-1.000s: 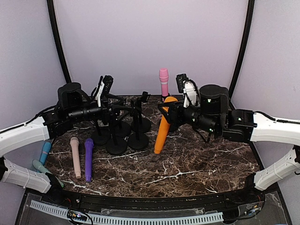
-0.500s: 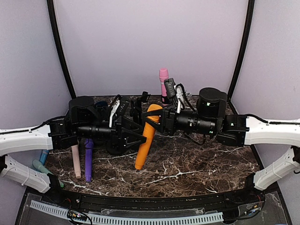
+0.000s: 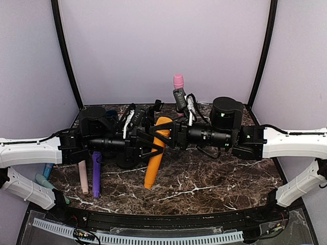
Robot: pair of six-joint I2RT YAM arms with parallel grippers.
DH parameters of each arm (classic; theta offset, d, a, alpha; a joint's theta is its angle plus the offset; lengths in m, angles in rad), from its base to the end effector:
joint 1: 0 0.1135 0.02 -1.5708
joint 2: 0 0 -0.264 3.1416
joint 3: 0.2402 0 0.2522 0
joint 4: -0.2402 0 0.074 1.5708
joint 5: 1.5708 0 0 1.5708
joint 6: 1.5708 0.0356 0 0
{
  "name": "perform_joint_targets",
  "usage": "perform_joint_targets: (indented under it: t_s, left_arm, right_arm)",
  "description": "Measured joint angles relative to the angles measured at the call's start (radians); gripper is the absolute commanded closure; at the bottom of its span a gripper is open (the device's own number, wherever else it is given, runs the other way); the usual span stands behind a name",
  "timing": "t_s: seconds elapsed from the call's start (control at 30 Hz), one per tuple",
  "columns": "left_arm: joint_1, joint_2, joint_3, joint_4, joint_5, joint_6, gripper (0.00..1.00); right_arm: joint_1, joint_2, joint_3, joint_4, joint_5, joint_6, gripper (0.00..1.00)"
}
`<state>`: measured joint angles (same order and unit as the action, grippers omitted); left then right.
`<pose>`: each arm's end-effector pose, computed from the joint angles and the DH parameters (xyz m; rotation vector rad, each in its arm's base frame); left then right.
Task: Remove the microphone from the stand
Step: Pass from the right arm to the left
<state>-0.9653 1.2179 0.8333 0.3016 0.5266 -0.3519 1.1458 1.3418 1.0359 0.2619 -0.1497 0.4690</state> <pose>0.1462 -0.2427 0.3163 0.9678 1.5789 -1.3955 0.1274 0.2945 0.3492 -0.7159 1.6471 1.3314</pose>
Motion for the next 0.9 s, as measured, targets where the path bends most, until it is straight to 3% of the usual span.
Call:
perform_joint_targets:
  t_s: [0.17, 0.33, 0.43, 0.63, 0.9]
  left_arm:
    - [0.000, 0.000, -0.004, 0.011, 0.001, -0.010, 0.60]
    - [-0.003, 0.000, -0.006, 0.019, 0.000, -0.001, 0.71]
    - [-0.005, 0.000, -0.014, 0.021, -0.005, -0.006, 0.79]
    - [-0.004, 0.000, -0.031, 0.019, -0.018, -0.012, 0.85]
    - [-0.004, -0.023, -0.101, -0.024, -0.086, -0.049, 0.88]
  right_arm:
    - [0.000, 0.000, 0.000, 0.000, 0.006, -0.001, 0.66]
    - [0.000, 0.000, 0.000, 0.000, 0.020, 0.008, 0.42]
    - [0.001, -0.001, 0.000, 0.004, 0.043, 0.002, 0.36]
    - [0.001, -0.006, 0.000, 0.012, 0.084, 0.005, 0.19]
    - [-0.007, -0.035, -0.021, 0.000, 0.209, 0.028, 0.14]
